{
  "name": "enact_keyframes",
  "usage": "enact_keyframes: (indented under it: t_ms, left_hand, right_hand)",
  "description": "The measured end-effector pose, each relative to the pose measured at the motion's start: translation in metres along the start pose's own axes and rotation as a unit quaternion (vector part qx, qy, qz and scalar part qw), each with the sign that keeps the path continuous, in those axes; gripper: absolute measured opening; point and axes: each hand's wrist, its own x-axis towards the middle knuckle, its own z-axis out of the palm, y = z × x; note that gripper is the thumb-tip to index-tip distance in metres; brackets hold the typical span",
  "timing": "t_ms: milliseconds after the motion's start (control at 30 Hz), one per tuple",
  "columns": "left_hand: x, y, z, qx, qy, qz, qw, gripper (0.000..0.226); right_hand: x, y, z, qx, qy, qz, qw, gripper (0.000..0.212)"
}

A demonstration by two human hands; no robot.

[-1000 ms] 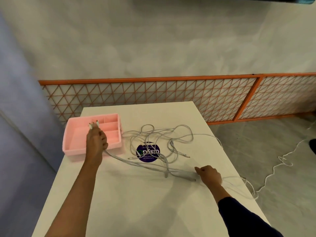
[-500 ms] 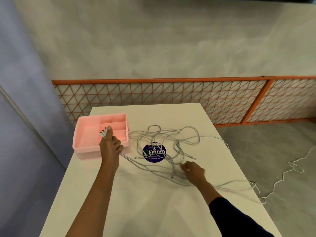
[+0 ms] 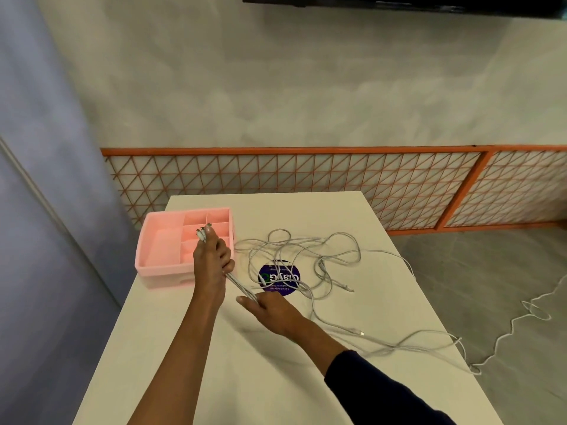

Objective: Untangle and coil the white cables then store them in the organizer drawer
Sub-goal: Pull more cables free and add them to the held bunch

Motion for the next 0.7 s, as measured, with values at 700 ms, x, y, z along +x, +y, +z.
enact_keyframes:
  t_ms: [700]
  left_hand:
    - [-0.007, -0.014, -0.018, 0.003, 0.052, -0.018, 0.999, 0.042]
  right_hand:
    - [-0.064, 0.118, -0.021, 0.002, -0.069, 0.205, 0.976, 0.048]
